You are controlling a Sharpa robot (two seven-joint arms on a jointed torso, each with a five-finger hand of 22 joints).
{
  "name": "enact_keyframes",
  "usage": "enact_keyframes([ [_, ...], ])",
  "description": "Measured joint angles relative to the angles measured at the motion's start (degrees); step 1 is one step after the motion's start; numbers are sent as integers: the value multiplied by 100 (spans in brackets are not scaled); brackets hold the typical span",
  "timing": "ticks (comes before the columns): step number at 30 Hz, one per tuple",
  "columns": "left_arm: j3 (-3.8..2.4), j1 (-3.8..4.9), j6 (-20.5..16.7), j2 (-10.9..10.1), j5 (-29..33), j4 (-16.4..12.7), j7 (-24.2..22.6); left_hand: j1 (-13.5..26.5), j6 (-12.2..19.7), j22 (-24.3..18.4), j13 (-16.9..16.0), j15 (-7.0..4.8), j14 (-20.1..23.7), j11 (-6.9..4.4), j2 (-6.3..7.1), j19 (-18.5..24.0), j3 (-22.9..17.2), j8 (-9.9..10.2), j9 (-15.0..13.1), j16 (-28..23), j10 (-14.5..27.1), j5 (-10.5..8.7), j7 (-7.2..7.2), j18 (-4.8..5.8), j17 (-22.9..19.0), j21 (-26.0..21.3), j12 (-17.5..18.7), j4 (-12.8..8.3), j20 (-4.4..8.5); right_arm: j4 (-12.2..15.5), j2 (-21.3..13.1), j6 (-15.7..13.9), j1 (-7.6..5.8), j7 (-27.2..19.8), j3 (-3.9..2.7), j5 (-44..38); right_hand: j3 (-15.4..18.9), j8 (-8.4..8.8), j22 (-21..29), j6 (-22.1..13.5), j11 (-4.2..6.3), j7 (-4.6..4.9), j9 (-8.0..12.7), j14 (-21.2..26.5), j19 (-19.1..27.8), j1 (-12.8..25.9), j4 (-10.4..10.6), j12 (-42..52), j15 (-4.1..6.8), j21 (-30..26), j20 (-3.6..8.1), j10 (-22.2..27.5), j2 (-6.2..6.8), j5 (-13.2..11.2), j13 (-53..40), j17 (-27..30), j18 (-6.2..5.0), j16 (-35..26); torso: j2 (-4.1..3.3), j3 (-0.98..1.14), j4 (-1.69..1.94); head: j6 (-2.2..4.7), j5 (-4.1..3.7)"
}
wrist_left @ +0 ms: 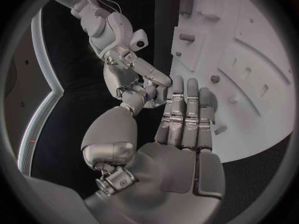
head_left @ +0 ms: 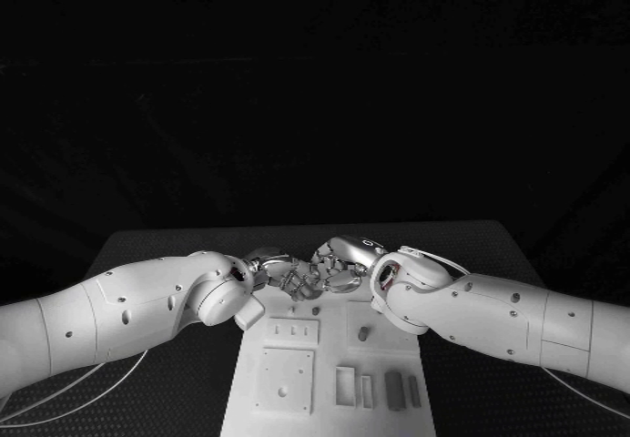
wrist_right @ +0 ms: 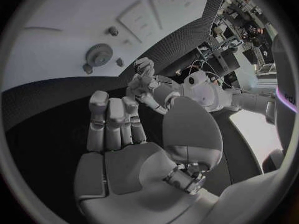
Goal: Assemble the parts on the task board
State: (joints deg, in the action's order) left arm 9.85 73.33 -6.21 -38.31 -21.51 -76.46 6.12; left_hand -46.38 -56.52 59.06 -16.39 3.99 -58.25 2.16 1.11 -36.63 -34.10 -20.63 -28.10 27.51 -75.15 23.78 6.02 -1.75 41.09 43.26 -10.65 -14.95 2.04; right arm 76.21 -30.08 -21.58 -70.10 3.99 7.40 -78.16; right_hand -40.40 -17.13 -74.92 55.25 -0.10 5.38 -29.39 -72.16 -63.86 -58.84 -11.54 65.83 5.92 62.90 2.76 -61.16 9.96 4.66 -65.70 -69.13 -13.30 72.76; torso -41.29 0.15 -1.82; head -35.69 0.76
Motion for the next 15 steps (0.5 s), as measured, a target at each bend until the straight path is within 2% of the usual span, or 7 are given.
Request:
enact_keyframes([
  [6, 2, -3, 8, 2, 0, 15, 5, -10, -76, -21, -29, -15, -15, -12, -139, 0, 0, -29, -22, 4, -53, -32, -34, 1, 5, 22, -39, 0, 0, -7, 8, 14, 0, -3, 4, 0, 0, -1, -1, 2, 0, -2, -1, 0, -9, 0, 0, 0, 0, 0, -9, -1, 0, 22, 0, 0, 0, 0, 0, -1, 1, -4, 0],
  [10, 3, -3, 9, 2, 0, 22, 6, 7, -195, -52, -78, -21, -21, -61, -263, 20, 10, -72, -31, 33, -166, -55, -72, 7, 11, 44, -96, -42, 20, -18, 8, 34, 1, -7, 9, 1, 0, 0, 0, 4, -8, -3, -1, 0, -9, 0, 0, 0, 0, 0, -9, -10, 0, 22, 1, 11, 0, 0, 0, -1, 1, -4, -4],
  [15, 0, -2, 9, 6, -3, 24, 6, -52, -242, -88, -199, -21, -20, -133, -324, 61, -8, -161, -137, 67, -318, -55, -35, 13, 14, 66, -199, -104, 21, -36, 14, 65, 7, -17, 16, 4, 0, 1, 0, 8, 17, -7, 1, 0, -9, 1, 0, 0, 0, 0, -9, 8, 0, 22, -6, 30, 0, 0, 0, -1, 1, -5, -4],
])
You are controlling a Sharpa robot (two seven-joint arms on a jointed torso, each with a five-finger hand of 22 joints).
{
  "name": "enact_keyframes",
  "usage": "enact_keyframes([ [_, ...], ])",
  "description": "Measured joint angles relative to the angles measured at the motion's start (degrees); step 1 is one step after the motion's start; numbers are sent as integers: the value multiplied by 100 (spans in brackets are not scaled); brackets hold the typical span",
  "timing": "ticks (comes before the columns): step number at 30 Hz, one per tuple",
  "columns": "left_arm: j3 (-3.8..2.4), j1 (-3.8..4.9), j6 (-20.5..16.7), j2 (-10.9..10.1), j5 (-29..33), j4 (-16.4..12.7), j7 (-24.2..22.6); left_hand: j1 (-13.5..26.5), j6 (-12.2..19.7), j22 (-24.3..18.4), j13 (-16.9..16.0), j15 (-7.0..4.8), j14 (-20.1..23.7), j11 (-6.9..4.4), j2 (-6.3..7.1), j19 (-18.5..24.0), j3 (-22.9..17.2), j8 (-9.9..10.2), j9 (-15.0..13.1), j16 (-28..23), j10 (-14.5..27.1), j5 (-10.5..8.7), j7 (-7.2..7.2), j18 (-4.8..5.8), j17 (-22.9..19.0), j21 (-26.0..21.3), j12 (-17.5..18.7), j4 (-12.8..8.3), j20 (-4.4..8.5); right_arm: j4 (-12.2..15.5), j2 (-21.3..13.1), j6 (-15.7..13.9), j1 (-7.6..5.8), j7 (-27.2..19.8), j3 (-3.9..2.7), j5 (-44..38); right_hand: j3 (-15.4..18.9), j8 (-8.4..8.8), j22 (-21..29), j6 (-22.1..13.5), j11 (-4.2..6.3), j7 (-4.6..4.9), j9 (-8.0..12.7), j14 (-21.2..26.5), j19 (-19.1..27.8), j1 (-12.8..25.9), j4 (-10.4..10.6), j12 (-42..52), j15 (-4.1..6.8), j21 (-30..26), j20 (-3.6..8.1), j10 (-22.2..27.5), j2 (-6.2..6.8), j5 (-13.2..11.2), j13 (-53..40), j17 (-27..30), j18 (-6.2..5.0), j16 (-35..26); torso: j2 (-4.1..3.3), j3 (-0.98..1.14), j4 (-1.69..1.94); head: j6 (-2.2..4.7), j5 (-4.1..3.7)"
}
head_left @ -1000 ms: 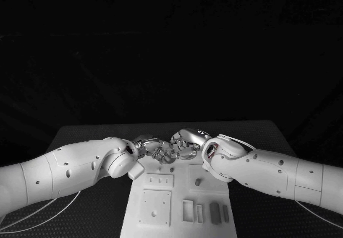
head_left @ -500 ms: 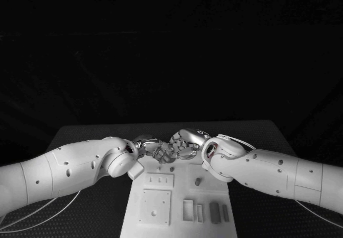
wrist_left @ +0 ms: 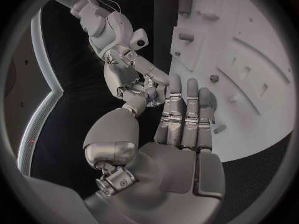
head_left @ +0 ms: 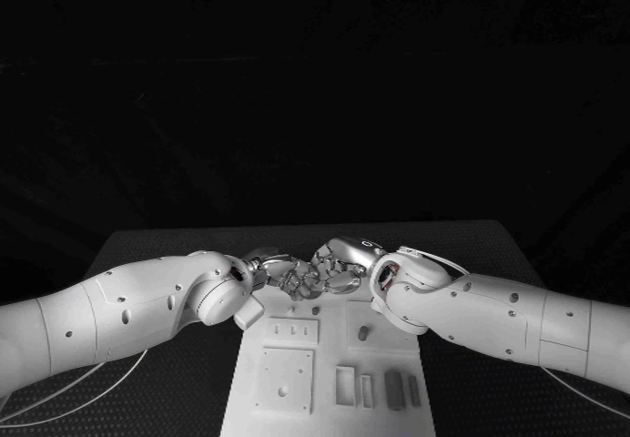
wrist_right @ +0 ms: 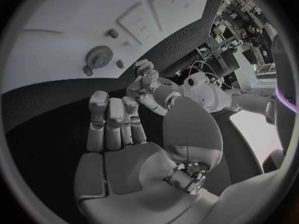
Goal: Assemble the parts on the task board
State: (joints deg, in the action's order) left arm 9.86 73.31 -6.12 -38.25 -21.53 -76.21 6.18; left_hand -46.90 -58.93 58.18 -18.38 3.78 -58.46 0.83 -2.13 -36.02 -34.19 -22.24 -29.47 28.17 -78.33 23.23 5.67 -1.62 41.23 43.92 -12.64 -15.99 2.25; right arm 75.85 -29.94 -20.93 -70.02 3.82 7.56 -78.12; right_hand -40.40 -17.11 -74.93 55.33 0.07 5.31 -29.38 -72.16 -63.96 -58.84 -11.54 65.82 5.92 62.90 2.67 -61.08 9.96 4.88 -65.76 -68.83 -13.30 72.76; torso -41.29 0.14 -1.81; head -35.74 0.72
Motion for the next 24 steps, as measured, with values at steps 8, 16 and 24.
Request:
enact_keyframes([
  [8, -1, 1, 5, 4, -4, 0, -4, -38, -20, -16, -66, 0, 0, -29, -38, 0, -22, -23, -72, 0, -30, -1, 19, 5, 0, 22, -40, -23, 0, -23, 8, 37, 0, -16, 3, 6, 16, 0, 0, 0, -17, 0, 1, 15, 13, 0, -16, 0, 13, 0, 10, 18, 0, 0, 0, 22, 1, -48, 0, -1, -1, -5, -8],
  [16, -1, 1, 49, 9, -15, 10, 0, -53, -20, -23, -106, 0, 0, -31, -52, 2, -23, -23, -78, 0, -32, -12, 19, 15, -1, 22, -40, -23, 2, -49, 17, 56, 3, -34, 7, 13, 16, -1, 1, 0, -17, -1, 0, 86, 33, 0, -16, 0, -1, 0, 11, 18, 0, 0, 1, 76, 4, -107, -1, -1, 0, -6, -10],
  [24, -5, 4, 128, 3, -51, 14, 2, -107, -20, -31, -162, -20, 21, -50, 2, 41, -38, -11, -84, 22, -52, 32, 19, 32, 6, 47, -62, -38, 0, -60, 4, 70, 7, -92, 8, 43, 16, 0, 1, 1, -39, -1, 3, 126, 43, 0, -16, -22, 2, -7, 1, 39, 0, -1, 1, 119, 5, -146, -1, 0, -1, -14, -12],
])
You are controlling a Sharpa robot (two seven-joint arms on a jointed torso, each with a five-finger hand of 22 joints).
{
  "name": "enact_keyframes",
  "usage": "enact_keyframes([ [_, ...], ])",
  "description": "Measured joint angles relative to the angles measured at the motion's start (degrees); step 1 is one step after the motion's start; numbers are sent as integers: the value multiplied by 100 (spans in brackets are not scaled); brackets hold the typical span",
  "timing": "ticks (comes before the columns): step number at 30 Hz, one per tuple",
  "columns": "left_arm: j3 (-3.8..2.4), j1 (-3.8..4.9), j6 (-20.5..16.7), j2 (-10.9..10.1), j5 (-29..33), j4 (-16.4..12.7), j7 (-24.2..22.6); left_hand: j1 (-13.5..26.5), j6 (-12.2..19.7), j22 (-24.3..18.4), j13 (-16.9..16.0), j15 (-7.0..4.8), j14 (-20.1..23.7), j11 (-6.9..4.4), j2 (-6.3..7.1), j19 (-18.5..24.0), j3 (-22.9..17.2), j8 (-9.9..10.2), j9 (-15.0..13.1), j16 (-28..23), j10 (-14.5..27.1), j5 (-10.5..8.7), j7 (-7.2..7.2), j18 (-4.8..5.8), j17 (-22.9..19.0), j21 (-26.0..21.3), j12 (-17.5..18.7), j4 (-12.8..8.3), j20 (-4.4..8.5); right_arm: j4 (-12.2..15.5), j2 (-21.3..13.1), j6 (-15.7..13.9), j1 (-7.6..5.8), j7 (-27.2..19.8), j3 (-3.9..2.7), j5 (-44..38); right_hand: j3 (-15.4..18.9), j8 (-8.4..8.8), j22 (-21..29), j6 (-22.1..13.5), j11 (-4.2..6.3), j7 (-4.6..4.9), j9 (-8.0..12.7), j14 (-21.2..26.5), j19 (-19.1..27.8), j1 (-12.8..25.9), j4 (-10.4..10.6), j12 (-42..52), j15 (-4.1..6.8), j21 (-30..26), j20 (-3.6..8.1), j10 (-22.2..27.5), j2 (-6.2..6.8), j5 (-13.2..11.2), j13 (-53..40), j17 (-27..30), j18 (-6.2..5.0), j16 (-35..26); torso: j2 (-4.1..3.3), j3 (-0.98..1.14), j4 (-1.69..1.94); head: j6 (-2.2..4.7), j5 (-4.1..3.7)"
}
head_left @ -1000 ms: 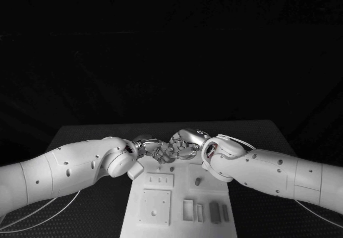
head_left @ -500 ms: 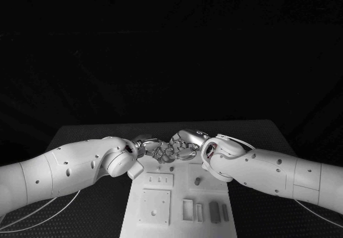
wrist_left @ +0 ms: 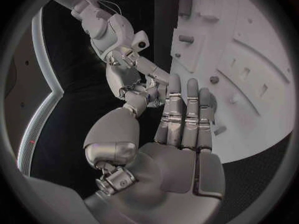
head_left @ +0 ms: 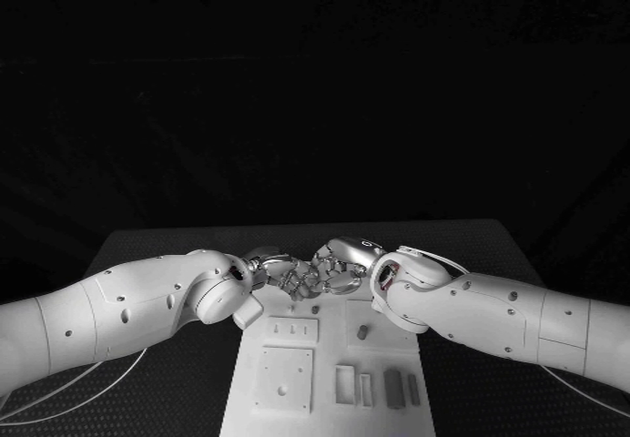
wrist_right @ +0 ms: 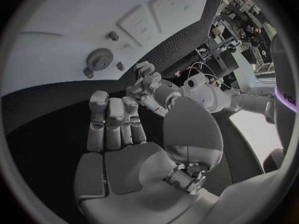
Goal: Assemble the parts on the task board
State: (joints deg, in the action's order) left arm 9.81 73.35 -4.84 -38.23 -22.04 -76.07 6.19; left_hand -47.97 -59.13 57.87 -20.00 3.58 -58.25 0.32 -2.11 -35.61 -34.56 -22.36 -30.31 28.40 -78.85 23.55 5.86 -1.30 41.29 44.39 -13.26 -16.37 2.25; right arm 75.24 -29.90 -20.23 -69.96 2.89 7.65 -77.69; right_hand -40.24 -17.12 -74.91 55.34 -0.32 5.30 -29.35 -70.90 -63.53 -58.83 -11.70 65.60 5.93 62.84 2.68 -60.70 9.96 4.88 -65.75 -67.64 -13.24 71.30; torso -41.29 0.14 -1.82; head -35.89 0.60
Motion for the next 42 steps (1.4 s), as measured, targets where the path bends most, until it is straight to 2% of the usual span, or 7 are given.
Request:
enact_keyframes([
  [23, -3, -5, 107, 6, -91, 17, -6, -73, 0, -29, -103, 0, 0, 0, 75, 40, -16, -12, -8, 26, 0, 135, 0, 2, 11, 64, -23, 17, -1, -25, -21, 82, 4, -124, 3, 138, 1, 60, -2, -60, -21, 60, 14, 83, 42, 0, 0, -62, -43, -20, -1, 61, 0, -1, -4, 30, 3, -90, 0, 1, -1, -18, 1],
  [30, -6, -7, 103, 16, -112, 29, -14, -90, -20, -35, -124, 0, 0, 0, 58, 40, -15, -12, -181, 48, 0, 133, 20, 2, 11, 64, -45, 18, -1, -59, -57, 82, 4, -132, 4, 249, 272, 375, -2, -449, -223, 308, 140, 413, 329, 236, 1, -330, -226, -238, -119, 410, 158, 279, 71, 108, 95, -371, 0, -1, -3, -22, -4],
  [32, -8, -7, 95, 17, -122, 48, -19, -97, -20, -36, -136, 0, 0, 1, 51, 40, -14, -12, -196, 48, -1, 124, 20, 2, 10, 64, -44, 19, 0, -65, -96, 44, 5, -155, 6, 315, 407, 523, 10, -707, -283, 318, 202, 513, 444, 312, -29, -403, -285, -329, -175, 537, 220, 382, 106, 158, 96, -477, 0, 0, -3, -22, -4],
  [35, -8, -6, 82, 11, -143, 64, -21, -112, -20, -51, -150, -25, 38, 9, 36, 82, -11, -12, -196, 48, -9, 55, 20, 2, 10, 64, -44, 22, -1, -65, -146, -40, 6, -201, 7, 412, 681, 742, 16, -1336, -106, 135, 280, 606, 545, 366, -75, -417, -152, -376, -238, 680, 274, 565, 119, 192, 71, -510, 1, 1, -2, -17, -7],
  [38, -8, -5, 63, 8, -165, 79, -21, -127, -20, -62, -164, -9, 53, 10, 21, 82, -8, -11, -198, 48, -9, -9, 20, 2, 0, 86, -44, 25, -1, -59, -184, -112, 6, -258, 7, 530, 879, 760, 17, -1750, 57, -16, 257, 665, 563, 423, 6, -411, -9, -406, -257, 704, 331, 585, 128, 193, -97, -522, 1, 1, -2, -10, -10],
  [40, -7, -5, 45, 8, -185, 98, -22, -128, -20, -62, -165, -9, 53, 10, 21, 82, -24, -10, -204, 48, -9, -9, 20, 3, -1, 86, -44, 41, -1, -36, -238, -163, 6, -319, 7, 640, 985, 760, 16, -1916, 126, -72, 186, 702, 583, 470, 111, -376, 34, -444, -277, 714, 379, 147, 141, 197, -141, -496, 1, 1, -1, -7, -11],
  [42, -7, -5, 22, 7, -205, 122, -22, -132, -20, -62, -172, -9, 53, 10, 16, 95, -24, -9, -213, 48, -9, -10, 20, 2, -1, 86, -44, 41, -14, -12, -309, -208, 6, -390, 6, 758, 1022, 726, 16, -1963, 125, -99, 152, 703, 593, 470, 149, -376, 35, -450, -286, 715, 378, -9, 149, 199, -154, -495, 1, 1, 2, -7, -9],
])
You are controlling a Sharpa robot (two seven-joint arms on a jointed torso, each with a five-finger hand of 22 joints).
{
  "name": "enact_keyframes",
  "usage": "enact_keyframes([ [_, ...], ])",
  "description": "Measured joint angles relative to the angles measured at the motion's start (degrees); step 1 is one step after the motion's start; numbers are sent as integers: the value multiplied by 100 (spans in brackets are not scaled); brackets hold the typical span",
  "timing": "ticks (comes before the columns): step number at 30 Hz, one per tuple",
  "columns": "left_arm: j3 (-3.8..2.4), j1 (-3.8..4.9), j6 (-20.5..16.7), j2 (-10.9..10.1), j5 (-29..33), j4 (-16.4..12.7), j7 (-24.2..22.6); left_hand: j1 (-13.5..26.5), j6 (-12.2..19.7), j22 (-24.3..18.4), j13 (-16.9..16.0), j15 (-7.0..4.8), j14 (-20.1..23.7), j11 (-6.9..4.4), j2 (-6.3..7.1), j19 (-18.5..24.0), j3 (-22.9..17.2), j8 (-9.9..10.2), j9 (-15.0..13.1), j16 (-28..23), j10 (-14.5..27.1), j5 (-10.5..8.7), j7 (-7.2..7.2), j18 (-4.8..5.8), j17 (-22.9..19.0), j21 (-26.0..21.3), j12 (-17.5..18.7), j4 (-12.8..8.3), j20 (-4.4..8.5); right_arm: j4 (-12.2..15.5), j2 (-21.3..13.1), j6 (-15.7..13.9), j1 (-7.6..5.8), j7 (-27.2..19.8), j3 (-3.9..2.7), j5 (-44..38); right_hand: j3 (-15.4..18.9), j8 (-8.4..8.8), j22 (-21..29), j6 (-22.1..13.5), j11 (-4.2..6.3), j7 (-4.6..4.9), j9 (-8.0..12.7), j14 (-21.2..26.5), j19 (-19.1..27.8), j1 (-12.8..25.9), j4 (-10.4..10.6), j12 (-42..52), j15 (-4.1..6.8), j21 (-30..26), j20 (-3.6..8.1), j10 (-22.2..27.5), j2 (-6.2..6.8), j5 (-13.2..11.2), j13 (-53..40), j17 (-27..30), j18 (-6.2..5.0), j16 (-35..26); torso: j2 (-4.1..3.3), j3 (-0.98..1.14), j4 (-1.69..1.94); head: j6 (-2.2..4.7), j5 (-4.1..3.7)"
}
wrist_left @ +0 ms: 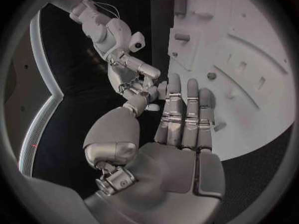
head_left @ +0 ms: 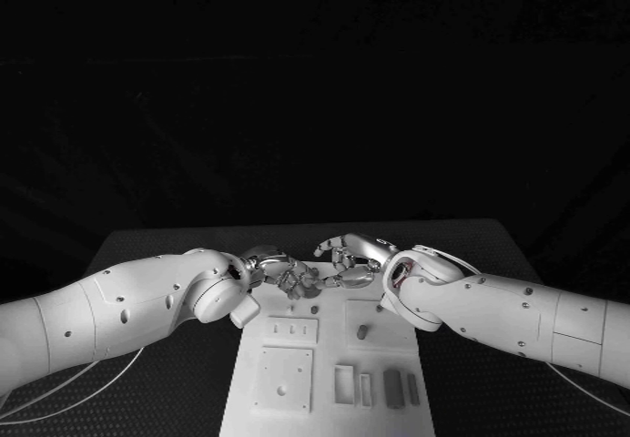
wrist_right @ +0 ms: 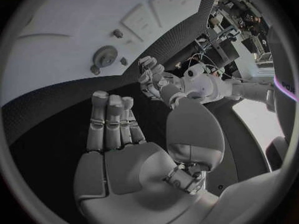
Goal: Assemble the parts on the task board
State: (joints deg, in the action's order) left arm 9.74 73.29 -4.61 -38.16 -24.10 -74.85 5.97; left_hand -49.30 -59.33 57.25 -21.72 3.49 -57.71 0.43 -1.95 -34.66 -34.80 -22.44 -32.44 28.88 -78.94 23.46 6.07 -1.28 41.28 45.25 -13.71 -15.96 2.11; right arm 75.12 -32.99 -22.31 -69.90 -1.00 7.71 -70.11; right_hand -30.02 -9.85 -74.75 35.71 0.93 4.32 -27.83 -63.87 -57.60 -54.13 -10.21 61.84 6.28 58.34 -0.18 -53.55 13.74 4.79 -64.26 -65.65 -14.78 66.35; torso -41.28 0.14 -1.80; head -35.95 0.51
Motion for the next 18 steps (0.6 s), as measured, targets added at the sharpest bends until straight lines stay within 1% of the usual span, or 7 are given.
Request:
enact_keyframes([
  [6, 0, 0, -76, -28, -96, 80, 1, -8, 0, -7, -24, 0, 0, 0, -8, 7, 0, 13, -15, 0, 0, -1, 0, 0, 0, 30, 0, 0, -7, 105, -271, -71, -2, -243, 0, 357, 153, -137, -20, -48, -21, 0, -111, 84, 84, -2, -12, 0, -4, -24, -21, 104, -2, 11, 14, 0, -22, 33, 0, 1, 4, -2, 24],
  [8, 0, 0, -101, -48, -160, 111, 4, -8, 0, -7, -43, -12, -12, -1, -8, 7, 15, 20, -27, 25, -2, -1, 0, -1, 0, 41, 0, 15, -7, 106, -367, -86, -3, -320, 0, 506, 228, -196, -20, -48, -21, 0, -147, 96, 84, 46, -40, 27, -15, -24, -21, 104, -50, 73, 23, 9, -23, 33, 0, 1, 4, -2, 31],
  [11, 0, 0, -150, -77, -272, 135, 10, -8, 0, -7, -63, -33, -34, -31, -8, 3, 15, 24, -34, 41, -33, -1, 0, 0, 2, 72, 0, 15, -4, 56, -459, -96, -11, -405, -1, 729, 274, -318, -20, 62, -70, 108, -203, 131, 136, 32, -86, 27, -50, -68, -11, 153, -171, 120, 59, 44, -23, 33, 0, 2, 2, -4, 46],
  [13, 0, 0, -220, -112, -433, 134, 19, -8, 0, -7, -91, -54, -102, -42, -8, -47, 16, 32, -62, 98, -62, -22, 0, 3, 12, 127, 0, 15, 46, -33, -529, -95, -19, -472, -7, 947, 289, -420, 8, 226, -189, 253, -231, 268, 265, 18, -102, -80, -163, -225, -77, 272, -288, 176, 164, 132, -17, -100, 0, 2, 1, -7, 53],
  [14, 0, 0, -250, -136, -519, 120, 27, -8, 0, -7, -104, -61, -125, -42, -8, -56, 16, 32, -69, 107, -63, -23, 0, 6, 16, 143, 0, 15, 55, -98, -548, -93, -25, -497, -9, 1029, 271, -460, 52, 267, -248, 293, -237, 346, 336, -20, -121, -155, -205, -320, -108, 330, -326, 169, 220, 187, 15, -191, 1, 4, -2, -9, 58],
  [16, 0, 2, -319, -205, -703, 73, 60, -8, 0, -7, -121, -61, -126, -42, -8, -57, 12, 33, -69, 107, -63, -23, 0, 6, 18, 152, 0, 19, 55, -266, -571, -92, -44, -544, -12, 1180, 204, -494, 123, 308, -300, 334, -234, 416, 411, -22, -112, -250, -275, -471, -181, 383, -377, 101, 334, 291, 17, -327, 1, 6, -5, -14, 66],
  [18, 0, 5, -392, -257, -870, 26, 102, -8, -1, -7, -164, -76, -163, -56, -8, -88, 12, 66, -80, 136, -98, -66, -1, 12, 18, 204, -28, 50, 86, -390, -578, -91, -61, -577, -13, 1288, 186, -494, 166, 366, -318, 353, -215, 434, 454, -2, -94, -289, -293, -560, -224, 400, -396, 98, 420, 354, 18, -403, 3, 6, -12, -15, 76],
])
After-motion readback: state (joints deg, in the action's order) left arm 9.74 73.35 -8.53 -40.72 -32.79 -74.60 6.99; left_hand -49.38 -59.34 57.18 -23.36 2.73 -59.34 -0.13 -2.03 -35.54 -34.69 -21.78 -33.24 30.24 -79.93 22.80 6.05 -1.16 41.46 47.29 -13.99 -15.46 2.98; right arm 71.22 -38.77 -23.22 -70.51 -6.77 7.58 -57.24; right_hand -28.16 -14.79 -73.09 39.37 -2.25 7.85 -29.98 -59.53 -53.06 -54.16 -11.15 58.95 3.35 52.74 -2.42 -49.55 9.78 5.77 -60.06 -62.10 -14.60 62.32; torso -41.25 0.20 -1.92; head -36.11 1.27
